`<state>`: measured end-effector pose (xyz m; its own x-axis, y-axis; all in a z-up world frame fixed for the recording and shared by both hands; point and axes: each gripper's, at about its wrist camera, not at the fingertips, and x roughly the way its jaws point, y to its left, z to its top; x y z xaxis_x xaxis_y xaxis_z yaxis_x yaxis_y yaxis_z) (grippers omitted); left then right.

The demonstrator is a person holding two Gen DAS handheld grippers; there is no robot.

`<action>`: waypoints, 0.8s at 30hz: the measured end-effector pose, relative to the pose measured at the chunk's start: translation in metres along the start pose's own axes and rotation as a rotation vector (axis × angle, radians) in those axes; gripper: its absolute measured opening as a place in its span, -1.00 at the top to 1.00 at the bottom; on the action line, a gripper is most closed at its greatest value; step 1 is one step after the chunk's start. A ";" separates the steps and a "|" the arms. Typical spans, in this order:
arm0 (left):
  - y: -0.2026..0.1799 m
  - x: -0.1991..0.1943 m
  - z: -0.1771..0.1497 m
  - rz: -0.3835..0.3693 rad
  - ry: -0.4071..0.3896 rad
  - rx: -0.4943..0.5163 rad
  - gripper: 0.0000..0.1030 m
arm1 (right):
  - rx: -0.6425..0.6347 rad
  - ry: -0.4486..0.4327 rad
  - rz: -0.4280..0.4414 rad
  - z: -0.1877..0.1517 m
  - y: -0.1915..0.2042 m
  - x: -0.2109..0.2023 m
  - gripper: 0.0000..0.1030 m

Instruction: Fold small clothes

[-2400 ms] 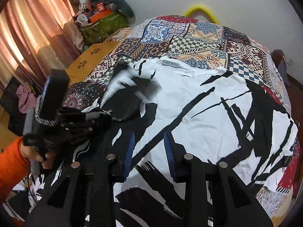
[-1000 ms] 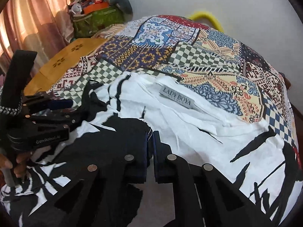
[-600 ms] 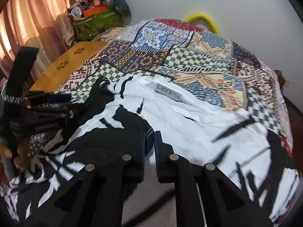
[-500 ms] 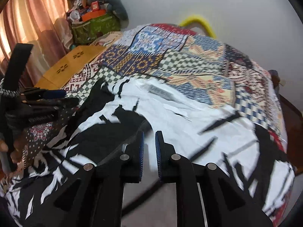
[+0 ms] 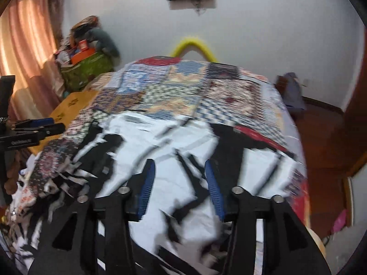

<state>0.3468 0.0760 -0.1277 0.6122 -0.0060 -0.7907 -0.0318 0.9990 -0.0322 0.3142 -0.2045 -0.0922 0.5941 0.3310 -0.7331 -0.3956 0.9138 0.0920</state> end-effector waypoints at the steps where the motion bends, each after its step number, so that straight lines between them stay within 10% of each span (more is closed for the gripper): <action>1: -0.007 0.004 0.000 -0.002 0.005 0.011 -0.42 | 0.009 0.004 -0.017 -0.004 -0.009 -0.001 0.13; 21: -0.090 0.114 -0.026 -0.034 0.217 0.138 -0.50 | 0.253 0.083 -0.068 -0.056 -0.121 0.044 0.14; 24: -0.094 0.116 -0.030 -0.024 0.211 0.155 -0.54 | 0.252 0.079 -0.039 -0.054 -0.121 0.051 0.54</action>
<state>0.3975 -0.0197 -0.2346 0.4328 -0.0223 -0.9012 0.1118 0.9933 0.0291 0.3545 -0.3113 -0.1769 0.5453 0.2841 -0.7886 -0.1805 0.9585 0.2205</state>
